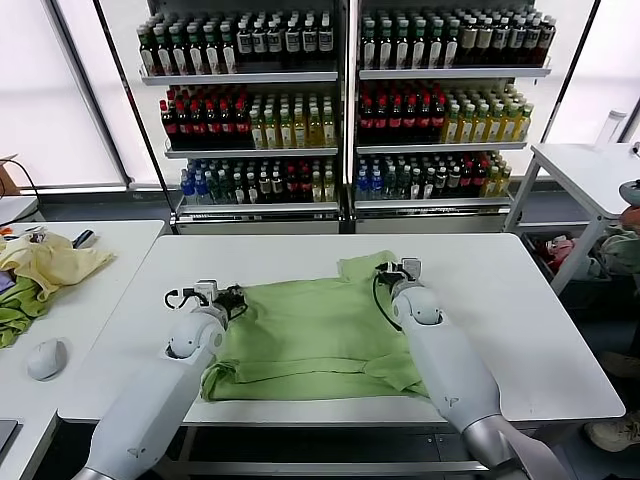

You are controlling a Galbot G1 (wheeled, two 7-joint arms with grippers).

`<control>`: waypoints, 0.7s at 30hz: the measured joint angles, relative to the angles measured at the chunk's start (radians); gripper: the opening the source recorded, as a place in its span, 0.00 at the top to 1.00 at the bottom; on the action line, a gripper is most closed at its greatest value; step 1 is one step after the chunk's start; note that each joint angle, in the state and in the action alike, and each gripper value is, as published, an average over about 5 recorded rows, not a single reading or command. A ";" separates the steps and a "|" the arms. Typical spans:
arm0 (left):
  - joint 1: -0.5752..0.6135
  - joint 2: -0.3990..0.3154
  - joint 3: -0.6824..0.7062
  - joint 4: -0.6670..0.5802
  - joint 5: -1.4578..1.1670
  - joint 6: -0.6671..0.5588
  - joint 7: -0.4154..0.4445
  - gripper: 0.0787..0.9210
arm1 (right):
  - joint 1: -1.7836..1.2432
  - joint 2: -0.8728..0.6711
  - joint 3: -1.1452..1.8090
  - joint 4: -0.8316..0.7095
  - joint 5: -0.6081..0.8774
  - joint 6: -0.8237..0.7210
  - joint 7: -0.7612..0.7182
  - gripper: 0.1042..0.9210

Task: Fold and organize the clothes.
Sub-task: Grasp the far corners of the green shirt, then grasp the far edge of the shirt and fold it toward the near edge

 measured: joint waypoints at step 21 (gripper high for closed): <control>0.155 0.109 -0.086 -0.322 -0.069 -0.083 0.005 0.99 | -0.231 -0.162 0.047 0.464 0.045 0.011 0.011 0.98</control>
